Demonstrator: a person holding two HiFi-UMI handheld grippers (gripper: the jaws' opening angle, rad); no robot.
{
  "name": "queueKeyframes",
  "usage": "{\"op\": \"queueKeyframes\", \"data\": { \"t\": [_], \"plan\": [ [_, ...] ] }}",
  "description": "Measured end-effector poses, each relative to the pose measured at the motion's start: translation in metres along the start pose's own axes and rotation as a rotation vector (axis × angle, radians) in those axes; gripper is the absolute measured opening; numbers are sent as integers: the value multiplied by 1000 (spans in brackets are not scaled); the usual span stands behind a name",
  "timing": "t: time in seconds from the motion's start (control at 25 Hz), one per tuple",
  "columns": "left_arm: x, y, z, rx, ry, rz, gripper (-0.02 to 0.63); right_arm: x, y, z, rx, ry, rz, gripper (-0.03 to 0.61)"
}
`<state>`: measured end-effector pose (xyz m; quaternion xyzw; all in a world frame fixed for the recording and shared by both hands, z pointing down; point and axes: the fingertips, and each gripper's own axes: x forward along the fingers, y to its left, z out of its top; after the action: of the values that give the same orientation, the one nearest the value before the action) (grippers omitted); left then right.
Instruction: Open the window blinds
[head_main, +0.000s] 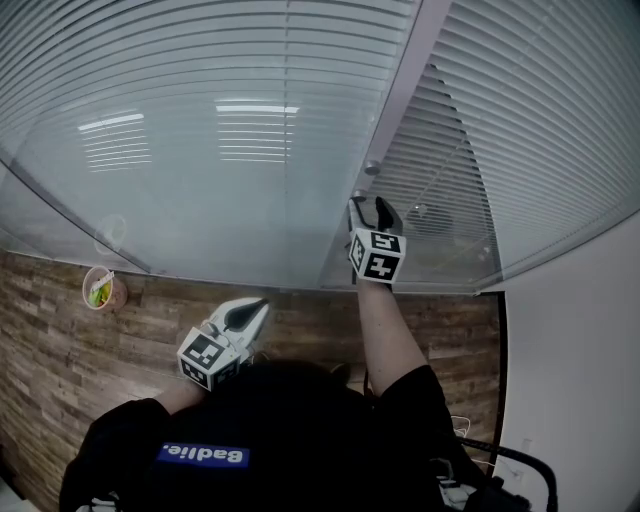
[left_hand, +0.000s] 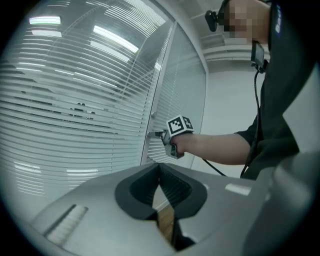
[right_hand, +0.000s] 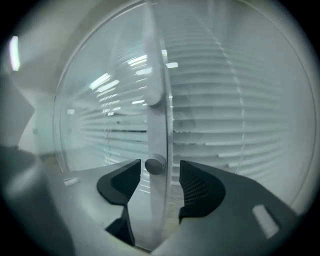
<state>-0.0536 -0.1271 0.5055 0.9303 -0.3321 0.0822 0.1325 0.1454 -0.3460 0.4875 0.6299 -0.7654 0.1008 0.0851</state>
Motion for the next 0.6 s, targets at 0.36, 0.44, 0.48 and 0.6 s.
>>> {"op": "queueKeyframes", "data": {
  "t": [0.36,0.44,0.48,0.6],
  "plan": [
    [-3,1,0,5,1,7,-2,6,24,-4,-966,85,-225,123],
    [-4,3,-1,1,0,12,-2,6,23,-4,-934,71,-232,126],
    [-4,4,-1,1,0,14,-1,6,22,-3,-880,64,-225,124],
    [-5,4,-1,2,-1,16,-2,4,19,-1,-620,43,-172,124]
  ]
}}
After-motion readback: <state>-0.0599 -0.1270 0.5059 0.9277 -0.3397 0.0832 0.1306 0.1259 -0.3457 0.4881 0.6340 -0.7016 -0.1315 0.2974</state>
